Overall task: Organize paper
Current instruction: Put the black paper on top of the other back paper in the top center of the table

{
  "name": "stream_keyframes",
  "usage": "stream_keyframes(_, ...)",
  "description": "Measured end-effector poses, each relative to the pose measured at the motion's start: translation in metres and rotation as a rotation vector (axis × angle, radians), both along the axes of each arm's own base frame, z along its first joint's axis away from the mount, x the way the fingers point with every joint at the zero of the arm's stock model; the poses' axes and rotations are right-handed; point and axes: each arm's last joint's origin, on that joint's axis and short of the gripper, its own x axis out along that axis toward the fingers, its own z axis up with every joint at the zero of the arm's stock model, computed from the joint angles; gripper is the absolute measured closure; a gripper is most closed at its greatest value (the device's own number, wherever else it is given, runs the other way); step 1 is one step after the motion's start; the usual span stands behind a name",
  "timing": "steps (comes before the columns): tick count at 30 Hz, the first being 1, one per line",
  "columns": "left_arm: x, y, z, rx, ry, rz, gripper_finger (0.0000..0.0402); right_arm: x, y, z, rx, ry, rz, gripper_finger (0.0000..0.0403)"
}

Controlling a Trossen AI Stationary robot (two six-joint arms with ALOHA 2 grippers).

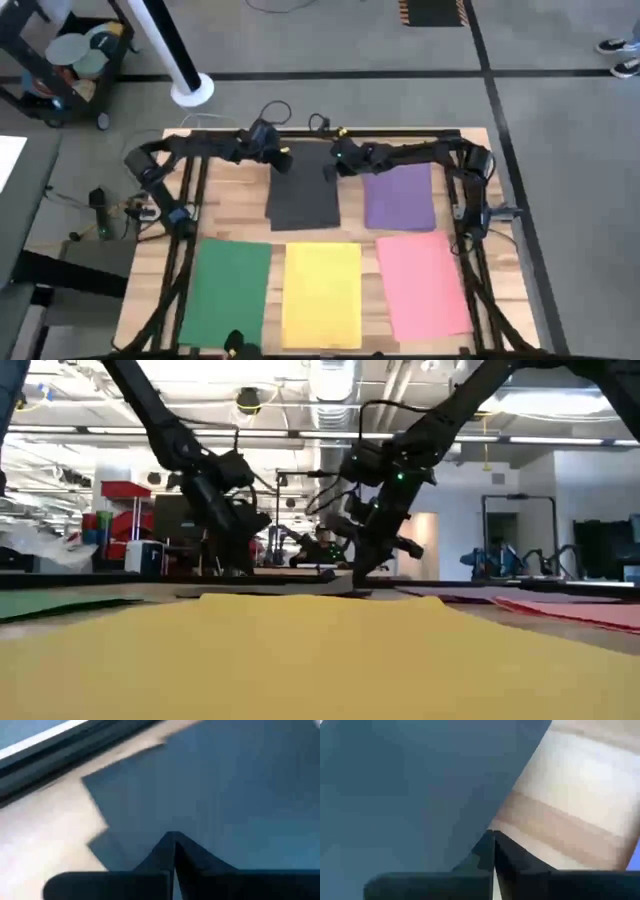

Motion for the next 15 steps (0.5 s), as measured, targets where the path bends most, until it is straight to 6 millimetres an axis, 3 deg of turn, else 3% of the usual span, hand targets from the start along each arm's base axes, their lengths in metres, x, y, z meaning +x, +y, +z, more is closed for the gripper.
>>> stream_keyframes(4,-0.006,-0.034,0.025,0.025,0.073,-0.095,0.0401,0.002,0.011,0.015,-0.038,0.054,0.071,0.0403)
stream_keyframes(7,-0.020,-0.062,0.031,0.039,0.171,-0.137,0.0401,0.001,0.030,0.023,-0.044,0.109,0.155,0.0403)
stream_keyframes(12,-0.051,-0.096,0.012,0.055,0.315,-0.101,0.0401,0.000,0.069,0.029,-0.048,0.213,0.269,0.0403)
stream_keyframes(15,-0.062,-0.105,-0.006,0.028,0.279,-0.092,0.0401,0.003,0.092,0.029,-0.050,0.223,0.305,0.0403)
